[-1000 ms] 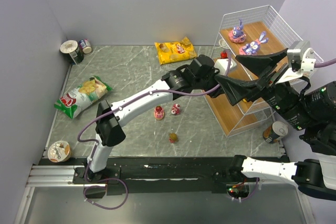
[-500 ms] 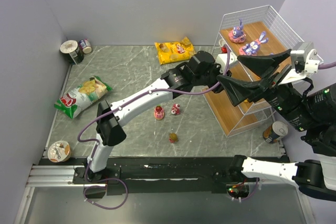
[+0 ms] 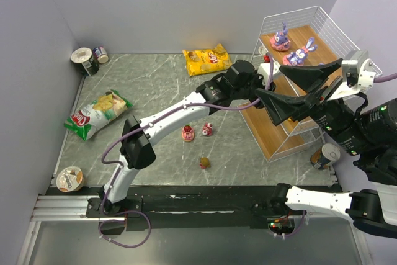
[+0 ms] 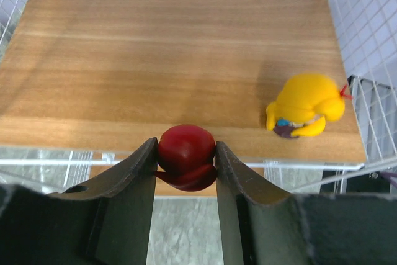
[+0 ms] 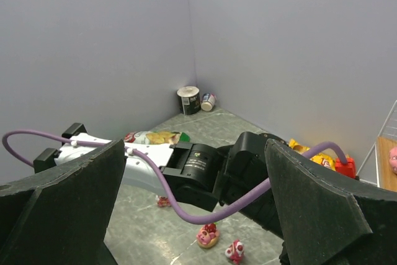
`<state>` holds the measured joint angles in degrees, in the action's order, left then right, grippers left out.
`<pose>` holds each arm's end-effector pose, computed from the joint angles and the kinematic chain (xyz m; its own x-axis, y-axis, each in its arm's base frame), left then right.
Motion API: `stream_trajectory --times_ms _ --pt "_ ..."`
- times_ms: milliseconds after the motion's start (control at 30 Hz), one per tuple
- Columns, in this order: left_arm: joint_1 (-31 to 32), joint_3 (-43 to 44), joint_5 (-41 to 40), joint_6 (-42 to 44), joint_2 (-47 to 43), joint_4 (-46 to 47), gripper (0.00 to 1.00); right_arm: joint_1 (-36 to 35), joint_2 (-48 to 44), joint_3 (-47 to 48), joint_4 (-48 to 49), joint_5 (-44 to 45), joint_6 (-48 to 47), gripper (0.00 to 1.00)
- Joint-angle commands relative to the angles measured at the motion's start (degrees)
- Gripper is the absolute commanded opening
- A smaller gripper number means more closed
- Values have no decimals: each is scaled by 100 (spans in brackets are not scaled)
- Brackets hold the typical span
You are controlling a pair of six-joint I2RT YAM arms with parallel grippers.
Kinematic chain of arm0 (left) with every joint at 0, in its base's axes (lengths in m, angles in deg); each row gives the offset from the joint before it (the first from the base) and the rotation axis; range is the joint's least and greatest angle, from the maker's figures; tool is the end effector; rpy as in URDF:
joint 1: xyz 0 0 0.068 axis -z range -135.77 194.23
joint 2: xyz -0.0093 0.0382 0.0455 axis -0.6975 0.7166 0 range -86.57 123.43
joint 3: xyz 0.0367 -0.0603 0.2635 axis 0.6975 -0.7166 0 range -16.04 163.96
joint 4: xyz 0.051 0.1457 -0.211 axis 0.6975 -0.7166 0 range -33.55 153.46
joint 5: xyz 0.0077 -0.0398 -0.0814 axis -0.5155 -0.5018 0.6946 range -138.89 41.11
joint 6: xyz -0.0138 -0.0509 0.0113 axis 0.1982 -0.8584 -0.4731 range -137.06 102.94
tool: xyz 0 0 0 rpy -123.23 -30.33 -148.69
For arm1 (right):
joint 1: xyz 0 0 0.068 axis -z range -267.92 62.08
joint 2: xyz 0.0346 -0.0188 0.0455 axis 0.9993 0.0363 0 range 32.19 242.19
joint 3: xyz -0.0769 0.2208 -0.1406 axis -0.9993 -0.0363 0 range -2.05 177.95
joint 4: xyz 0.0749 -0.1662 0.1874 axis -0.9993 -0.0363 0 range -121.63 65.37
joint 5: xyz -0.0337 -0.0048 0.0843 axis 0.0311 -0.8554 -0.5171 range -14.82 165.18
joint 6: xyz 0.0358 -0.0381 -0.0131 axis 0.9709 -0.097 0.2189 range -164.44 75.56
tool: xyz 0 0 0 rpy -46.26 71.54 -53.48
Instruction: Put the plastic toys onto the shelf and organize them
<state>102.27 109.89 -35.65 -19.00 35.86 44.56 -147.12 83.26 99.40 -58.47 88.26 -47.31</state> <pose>0.2615 -0.4347 0.3822 -0.1724 0.2142 -0.9615 0.9375 0.3353 -0.0934 0.0420 0.0546 0.5768 0.1819 0.2098 -0.9607 -0.7174 0.6965 0.0163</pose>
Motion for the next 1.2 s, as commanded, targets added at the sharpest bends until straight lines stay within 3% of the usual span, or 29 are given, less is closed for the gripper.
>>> stream_trajectory --times_ms 0,1167 --pt "-21 362 223 0 62 369 11 22 -53 -46 220 81 -29 100" --pt "-100 696 426 123 501 228 35 31 -88 -108 282 107 -108 100"
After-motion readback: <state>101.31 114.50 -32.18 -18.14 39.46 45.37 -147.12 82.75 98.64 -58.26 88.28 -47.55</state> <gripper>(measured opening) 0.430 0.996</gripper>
